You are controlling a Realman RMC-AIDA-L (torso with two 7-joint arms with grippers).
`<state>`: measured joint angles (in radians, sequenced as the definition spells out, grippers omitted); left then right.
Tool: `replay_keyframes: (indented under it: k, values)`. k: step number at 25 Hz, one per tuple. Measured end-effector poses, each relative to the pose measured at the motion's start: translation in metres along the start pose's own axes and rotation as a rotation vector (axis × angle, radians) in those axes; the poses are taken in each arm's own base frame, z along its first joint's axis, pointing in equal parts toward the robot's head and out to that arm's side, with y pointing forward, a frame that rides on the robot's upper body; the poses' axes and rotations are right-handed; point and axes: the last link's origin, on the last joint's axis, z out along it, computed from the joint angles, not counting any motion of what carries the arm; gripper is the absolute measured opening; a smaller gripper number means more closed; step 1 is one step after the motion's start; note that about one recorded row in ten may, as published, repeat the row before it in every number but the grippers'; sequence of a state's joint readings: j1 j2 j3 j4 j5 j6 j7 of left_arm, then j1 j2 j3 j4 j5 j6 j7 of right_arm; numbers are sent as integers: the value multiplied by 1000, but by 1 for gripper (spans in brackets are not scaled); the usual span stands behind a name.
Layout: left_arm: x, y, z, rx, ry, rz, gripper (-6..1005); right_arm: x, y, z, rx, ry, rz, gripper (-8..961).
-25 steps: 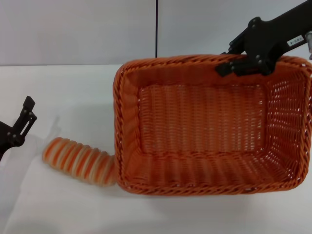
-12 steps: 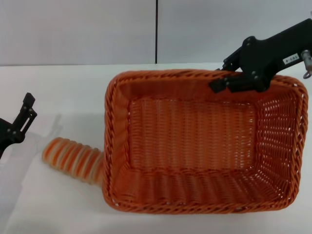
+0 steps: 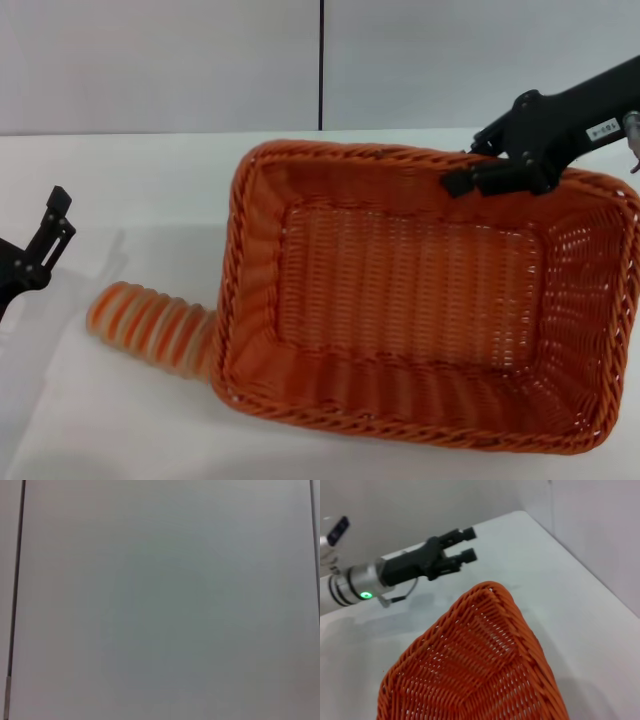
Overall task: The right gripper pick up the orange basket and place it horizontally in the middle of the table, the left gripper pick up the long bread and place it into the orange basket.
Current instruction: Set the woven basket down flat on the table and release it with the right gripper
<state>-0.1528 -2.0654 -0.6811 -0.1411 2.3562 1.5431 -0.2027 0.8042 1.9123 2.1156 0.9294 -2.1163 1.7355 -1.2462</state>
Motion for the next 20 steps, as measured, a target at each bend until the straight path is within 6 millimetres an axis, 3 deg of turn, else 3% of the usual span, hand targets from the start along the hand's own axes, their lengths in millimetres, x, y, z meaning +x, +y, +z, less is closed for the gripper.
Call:
replay_keyframes:
  k: [10,20]
  values:
    - [0,0,1,-3,2,6,823,12,11,16,-54,66,9,157]
    - [-1,-1,-2,4,-5,5,823,23,4,12,6,127,5,156]
